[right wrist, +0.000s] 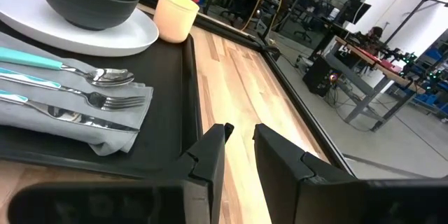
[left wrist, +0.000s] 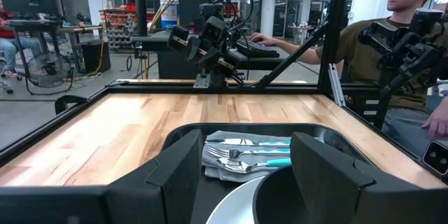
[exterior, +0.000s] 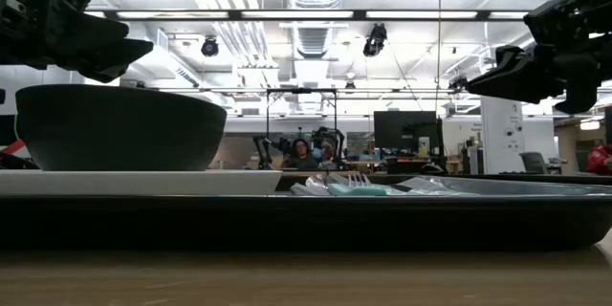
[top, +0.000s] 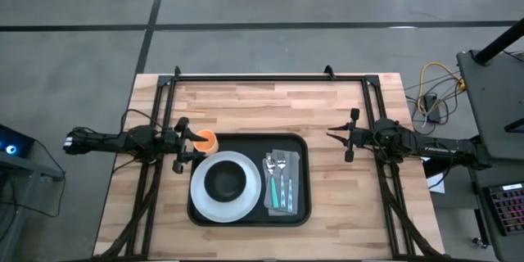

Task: Set up tray
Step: Return to Home Position

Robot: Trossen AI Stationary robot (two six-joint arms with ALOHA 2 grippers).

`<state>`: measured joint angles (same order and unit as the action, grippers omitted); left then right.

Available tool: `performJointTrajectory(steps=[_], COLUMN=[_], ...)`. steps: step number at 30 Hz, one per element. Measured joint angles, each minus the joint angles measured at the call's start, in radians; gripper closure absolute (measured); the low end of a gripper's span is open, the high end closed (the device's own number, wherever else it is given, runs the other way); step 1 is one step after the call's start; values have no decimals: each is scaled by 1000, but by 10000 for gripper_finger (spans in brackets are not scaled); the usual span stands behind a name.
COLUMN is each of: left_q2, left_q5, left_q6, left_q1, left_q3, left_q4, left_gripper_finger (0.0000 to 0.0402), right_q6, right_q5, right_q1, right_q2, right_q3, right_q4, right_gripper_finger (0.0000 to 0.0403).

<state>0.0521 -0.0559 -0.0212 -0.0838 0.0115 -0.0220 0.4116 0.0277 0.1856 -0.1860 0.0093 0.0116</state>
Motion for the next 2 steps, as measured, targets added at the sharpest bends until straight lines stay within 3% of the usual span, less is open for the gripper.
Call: performJointTrajectory(steps=[2], left_q2=[0], left_q5=[0], left_q6=[0], left_q1=[0], left_q3=[0], left_q4=[0], left_gripper_finger=[204], right_q6=[0], right_q5=[0], right_q1=[0], right_q2=[0], right_q3=[0], right_q4=[0], right_gripper_finger=[335])
